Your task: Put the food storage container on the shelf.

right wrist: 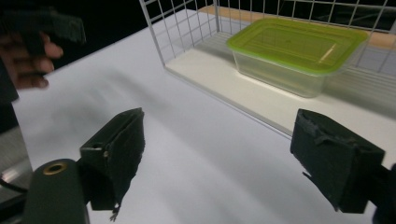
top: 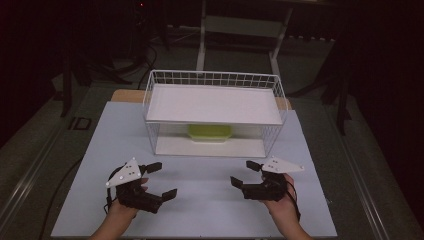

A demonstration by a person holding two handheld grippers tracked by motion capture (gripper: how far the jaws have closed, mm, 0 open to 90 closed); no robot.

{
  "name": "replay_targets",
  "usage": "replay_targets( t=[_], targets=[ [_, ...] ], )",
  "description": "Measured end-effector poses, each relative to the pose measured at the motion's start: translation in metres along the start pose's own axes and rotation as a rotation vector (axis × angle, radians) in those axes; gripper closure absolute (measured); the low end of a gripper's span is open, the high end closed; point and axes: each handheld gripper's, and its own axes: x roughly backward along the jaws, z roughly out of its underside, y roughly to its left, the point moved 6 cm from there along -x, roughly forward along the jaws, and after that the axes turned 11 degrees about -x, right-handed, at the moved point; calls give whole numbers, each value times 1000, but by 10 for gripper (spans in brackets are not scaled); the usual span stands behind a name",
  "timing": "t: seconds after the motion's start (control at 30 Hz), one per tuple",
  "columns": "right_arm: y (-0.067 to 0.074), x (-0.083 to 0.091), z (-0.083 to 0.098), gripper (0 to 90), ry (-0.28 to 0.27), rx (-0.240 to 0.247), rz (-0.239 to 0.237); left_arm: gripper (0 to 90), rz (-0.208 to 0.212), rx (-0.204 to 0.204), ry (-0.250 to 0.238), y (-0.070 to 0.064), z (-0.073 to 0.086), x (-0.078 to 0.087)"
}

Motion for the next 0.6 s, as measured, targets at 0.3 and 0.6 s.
replay_targets(
  t=[0.3, 0.6],
  targets=[
    [-3, 14, 21, 158, 29, 15, -48, 0, -3, 1, 11, -4, 16, 5],
    [-8, 16, 34, 157, 38, 34, -83, 0, -19, -50, 31, -2, 29, 2]
  ],
)
